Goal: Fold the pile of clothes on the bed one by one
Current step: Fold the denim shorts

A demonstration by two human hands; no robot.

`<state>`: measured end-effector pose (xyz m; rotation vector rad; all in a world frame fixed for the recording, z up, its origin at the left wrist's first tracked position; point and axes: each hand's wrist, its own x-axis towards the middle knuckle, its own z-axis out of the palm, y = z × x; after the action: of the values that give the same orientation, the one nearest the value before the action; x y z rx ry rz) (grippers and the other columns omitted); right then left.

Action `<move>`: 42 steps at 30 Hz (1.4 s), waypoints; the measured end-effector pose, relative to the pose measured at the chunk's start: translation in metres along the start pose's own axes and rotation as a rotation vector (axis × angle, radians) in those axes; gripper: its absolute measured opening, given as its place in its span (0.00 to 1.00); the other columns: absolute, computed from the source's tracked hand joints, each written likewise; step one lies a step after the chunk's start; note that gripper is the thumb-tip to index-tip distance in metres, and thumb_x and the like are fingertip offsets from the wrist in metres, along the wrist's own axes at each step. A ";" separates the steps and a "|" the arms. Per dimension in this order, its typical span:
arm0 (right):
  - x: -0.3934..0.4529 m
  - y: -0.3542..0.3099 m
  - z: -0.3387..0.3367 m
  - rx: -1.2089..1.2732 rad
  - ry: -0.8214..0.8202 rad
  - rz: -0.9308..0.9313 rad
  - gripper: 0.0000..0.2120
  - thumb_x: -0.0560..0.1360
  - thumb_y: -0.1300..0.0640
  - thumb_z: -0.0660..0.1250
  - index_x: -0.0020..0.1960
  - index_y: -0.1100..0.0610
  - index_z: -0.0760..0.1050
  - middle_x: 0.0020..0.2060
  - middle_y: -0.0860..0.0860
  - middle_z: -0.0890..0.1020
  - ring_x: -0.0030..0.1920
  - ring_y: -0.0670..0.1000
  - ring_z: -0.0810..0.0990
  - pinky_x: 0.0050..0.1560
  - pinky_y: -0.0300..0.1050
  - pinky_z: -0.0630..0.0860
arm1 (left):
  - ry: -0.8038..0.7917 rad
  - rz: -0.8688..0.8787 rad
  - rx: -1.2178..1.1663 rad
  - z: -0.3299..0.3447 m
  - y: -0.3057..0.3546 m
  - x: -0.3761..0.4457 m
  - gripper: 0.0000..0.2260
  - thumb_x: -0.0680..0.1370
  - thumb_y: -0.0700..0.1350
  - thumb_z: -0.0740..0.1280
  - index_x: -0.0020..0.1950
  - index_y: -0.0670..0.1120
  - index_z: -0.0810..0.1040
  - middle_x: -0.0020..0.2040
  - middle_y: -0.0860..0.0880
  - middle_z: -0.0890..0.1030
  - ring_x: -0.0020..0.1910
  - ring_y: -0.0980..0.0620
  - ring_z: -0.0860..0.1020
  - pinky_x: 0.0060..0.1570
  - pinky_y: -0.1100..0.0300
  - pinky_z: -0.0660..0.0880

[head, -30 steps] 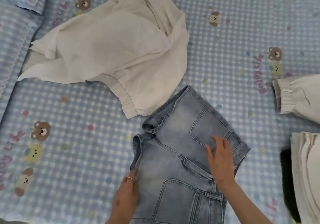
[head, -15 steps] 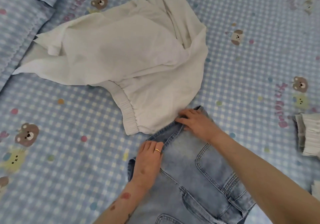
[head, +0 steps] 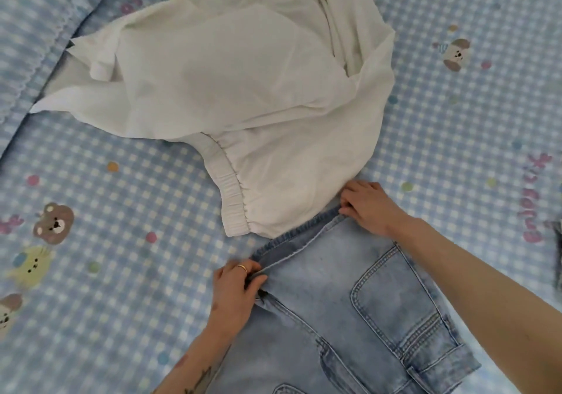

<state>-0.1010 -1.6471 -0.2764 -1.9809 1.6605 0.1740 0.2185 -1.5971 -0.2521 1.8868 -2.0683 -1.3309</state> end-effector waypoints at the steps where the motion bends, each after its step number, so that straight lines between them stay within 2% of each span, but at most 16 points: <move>1: -0.003 0.005 -0.002 -0.005 -0.010 -0.024 0.11 0.76 0.45 0.63 0.48 0.52 0.74 0.55 0.48 0.74 0.57 0.51 0.71 0.58 0.48 0.64 | -0.003 -0.021 -0.023 -0.001 0.003 0.002 0.03 0.75 0.44 0.70 0.42 0.51 0.78 0.38 0.56 0.78 0.44 0.53 0.74 0.53 0.49 0.69; 8: -0.008 0.016 -0.002 0.025 -0.017 -0.036 0.13 0.69 0.38 0.68 0.45 0.46 0.74 0.53 0.46 0.71 0.54 0.50 0.69 0.57 0.45 0.60 | 0.104 -0.146 0.007 0.009 0.022 0.012 0.14 0.77 0.53 0.65 0.33 0.54 0.67 0.29 0.55 0.72 0.39 0.51 0.73 0.47 0.52 0.69; 16: -0.015 0.022 -0.007 -0.073 -0.018 0.139 0.24 0.67 0.33 0.67 0.54 0.49 0.74 0.57 0.50 0.71 0.57 0.53 0.69 0.58 0.51 0.65 | 0.273 -0.128 0.205 0.025 0.020 0.008 0.11 0.77 0.53 0.65 0.36 0.51 0.73 0.29 0.56 0.72 0.34 0.54 0.69 0.44 0.59 0.59; 19: -0.019 0.035 -0.015 0.110 -0.106 0.218 0.18 0.71 0.41 0.70 0.54 0.51 0.75 0.55 0.51 0.69 0.52 0.53 0.68 0.51 0.46 0.67 | 0.294 -0.118 0.242 0.027 0.018 0.009 0.11 0.76 0.52 0.66 0.35 0.51 0.73 0.28 0.57 0.71 0.33 0.55 0.67 0.44 0.58 0.61; 21: -0.019 0.042 -0.020 0.345 -0.129 0.274 0.08 0.72 0.49 0.71 0.46 0.50 0.73 0.48 0.50 0.71 0.47 0.53 0.71 0.44 0.41 0.66 | 0.291 -0.134 0.248 0.027 0.017 0.009 0.11 0.76 0.52 0.66 0.36 0.51 0.73 0.28 0.56 0.71 0.33 0.54 0.68 0.44 0.57 0.62; 22: -0.017 0.043 -0.018 0.432 -0.114 0.328 0.08 0.73 0.50 0.71 0.43 0.49 0.71 0.44 0.49 0.72 0.45 0.53 0.72 0.41 0.41 0.65 | 0.280 -0.150 0.247 0.028 0.018 0.009 0.11 0.77 0.53 0.66 0.36 0.51 0.74 0.29 0.56 0.72 0.34 0.53 0.70 0.44 0.57 0.62; 25: -0.008 0.030 -0.005 0.428 0.023 0.473 0.07 0.73 0.55 0.71 0.46 0.54 0.73 0.44 0.51 0.73 0.49 0.56 0.74 0.43 0.44 0.65 | 0.269 -0.227 0.245 0.029 0.027 0.021 0.11 0.77 0.54 0.64 0.39 0.50 0.74 0.34 0.53 0.77 0.41 0.49 0.75 0.47 0.55 0.63; 27: -0.011 0.011 0.004 0.395 0.247 0.589 0.08 0.74 0.58 0.69 0.51 0.57 0.73 0.49 0.55 0.73 0.54 0.58 0.73 0.47 0.46 0.67 | 0.333 -0.250 0.292 0.028 0.030 0.025 0.09 0.76 0.50 0.67 0.42 0.46 0.75 0.39 0.48 0.78 0.44 0.45 0.76 0.49 0.52 0.65; 29: -0.026 -0.019 0.017 0.218 0.558 0.614 0.14 0.77 0.58 0.63 0.61 0.59 0.71 0.60 0.59 0.73 0.61 0.60 0.71 0.57 0.55 0.69 | 0.421 -0.136 0.221 0.033 0.029 0.013 0.04 0.76 0.43 0.67 0.49 0.44 0.78 0.48 0.44 0.80 0.49 0.42 0.76 0.53 0.49 0.68; 30: -0.035 -0.037 0.026 0.132 0.654 0.517 0.16 0.79 0.57 0.60 0.65 0.59 0.69 0.65 0.59 0.72 0.65 0.59 0.69 0.63 0.58 0.67 | 0.415 -0.046 0.118 0.039 0.033 0.002 0.08 0.77 0.42 0.64 0.55 0.45 0.78 0.55 0.44 0.80 0.55 0.43 0.76 0.57 0.50 0.69; 31: -0.042 -0.056 0.038 0.070 0.639 0.365 0.18 0.80 0.54 0.57 0.68 0.57 0.68 0.69 0.58 0.69 0.69 0.58 0.66 0.68 0.60 0.62 | 0.344 0.108 0.071 0.048 0.035 -0.011 0.12 0.79 0.42 0.60 0.61 0.46 0.76 0.62 0.44 0.78 0.62 0.45 0.73 0.62 0.52 0.67; 33: -0.051 -0.075 0.066 -0.030 0.404 0.158 0.24 0.81 0.46 0.50 0.74 0.54 0.61 0.75 0.54 0.60 0.75 0.56 0.57 0.73 0.62 0.52 | 0.122 0.404 0.317 0.068 0.027 -0.026 0.20 0.80 0.48 0.54 0.70 0.42 0.68 0.70 0.43 0.70 0.72 0.47 0.63 0.69 0.52 0.59; 35: -0.043 -0.058 0.080 -0.054 0.252 0.253 0.30 0.80 0.39 0.46 0.77 0.52 0.51 0.77 0.53 0.51 0.77 0.54 0.50 0.74 0.61 0.46 | -0.032 0.384 0.497 0.069 0.011 -0.013 0.27 0.79 0.56 0.53 0.72 0.41 0.65 0.73 0.44 0.66 0.74 0.48 0.60 0.70 0.53 0.53; 37: -0.028 -0.029 0.084 -0.072 0.238 0.402 0.33 0.79 0.37 0.43 0.78 0.53 0.44 0.77 0.53 0.47 0.77 0.51 0.45 0.75 0.58 0.42 | -0.042 0.385 0.605 0.067 -0.008 0.005 0.30 0.78 0.60 0.52 0.74 0.42 0.61 0.74 0.45 0.62 0.74 0.49 0.61 0.71 0.54 0.51; 40: -0.011 -0.003 0.078 -0.042 0.224 0.463 0.35 0.78 0.38 0.41 0.78 0.57 0.41 0.78 0.53 0.45 0.77 0.51 0.43 0.76 0.55 0.42 | -0.083 0.440 0.655 0.065 -0.019 0.014 0.31 0.79 0.61 0.52 0.76 0.43 0.57 0.76 0.45 0.58 0.75 0.48 0.60 0.72 0.53 0.51; 42: -0.007 -0.003 0.067 0.016 0.248 0.529 0.32 0.80 0.42 0.42 0.78 0.59 0.42 0.78 0.55 0.47 0.77 0.52 0.44 0.76 0.57 0.45 | -0.011 0.392 0.627 0.058 -0.020 0.005 0.29 0.80 0.58 0.51 0.76 0.42 0.57 0.76 0.44 0.58 0.75 0.47 0.57 0.72 0.53 0.50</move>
<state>-0.0840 -1.6085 -0.3286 -1.5576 2.3147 0.1076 0.2011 -1.5669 -0.3028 1.4783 -2.8992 -0.6503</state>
